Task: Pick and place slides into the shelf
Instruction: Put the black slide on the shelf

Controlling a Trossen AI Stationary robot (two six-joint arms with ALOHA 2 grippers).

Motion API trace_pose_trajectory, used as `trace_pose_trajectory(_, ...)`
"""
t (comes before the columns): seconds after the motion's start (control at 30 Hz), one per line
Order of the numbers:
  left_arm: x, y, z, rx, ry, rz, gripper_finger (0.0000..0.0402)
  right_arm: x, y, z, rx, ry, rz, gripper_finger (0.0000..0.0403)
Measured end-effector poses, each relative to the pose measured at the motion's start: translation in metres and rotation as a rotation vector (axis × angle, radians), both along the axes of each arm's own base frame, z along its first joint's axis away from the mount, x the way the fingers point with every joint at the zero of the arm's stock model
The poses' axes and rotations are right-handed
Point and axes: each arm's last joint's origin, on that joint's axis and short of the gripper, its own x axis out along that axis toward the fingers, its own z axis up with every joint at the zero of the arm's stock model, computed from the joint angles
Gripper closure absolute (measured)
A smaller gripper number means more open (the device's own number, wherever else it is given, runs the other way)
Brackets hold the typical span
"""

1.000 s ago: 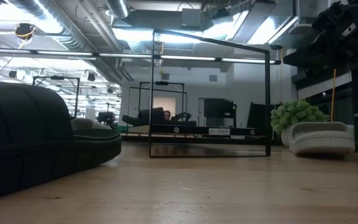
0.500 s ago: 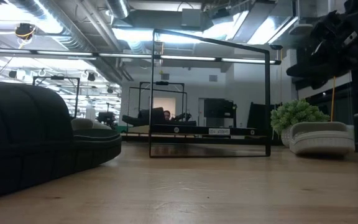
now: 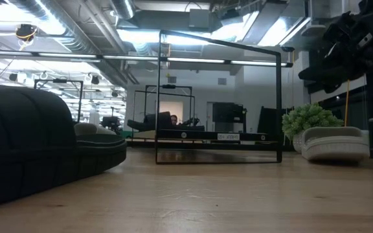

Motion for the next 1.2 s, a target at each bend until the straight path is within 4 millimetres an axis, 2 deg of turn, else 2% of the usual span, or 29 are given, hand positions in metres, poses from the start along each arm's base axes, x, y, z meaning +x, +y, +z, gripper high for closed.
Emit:
trace_pose_trajectory(0.3, 0.001, -0.002, -0.002, -0.016, -0.002, -0.038, 0.0296, 0.0, 0.0, 0.0, -0.003, 0.001, 0.001, 0.0395)
trace_pose_trajectory(0.47, 0.0, 0.0, -0.015, -0.022, 0.014, -0.039, 0.0296, 0.0, 0.0, -0.001, -0.003, 0.014, 0.0, 0.0395)
trace_pose_trajectory(0.67, 0.0, 0.009, -0.025, 0.006, 0.062, -0.025, 0.0296, 0.0, 0.0, -0.001, -0.003, 0.014, 0.0, 0.0395)
trace_pose_trajectory(0.93, -0.001, 0.03, -0.031, 0.123, 0.159, 0.024, 0.0296, 0.0, 0.0, -0.001, -0.002, 0.014, 0.0, 0.0395)
trace_pose_trajectory(1.2, -0.005, 0.034, -0.031, 0.149, 0.208, 0.038, 0.0296, 0.0, 0.0, -0.001, -0.002, 0.014, 0.0, 0.0395)
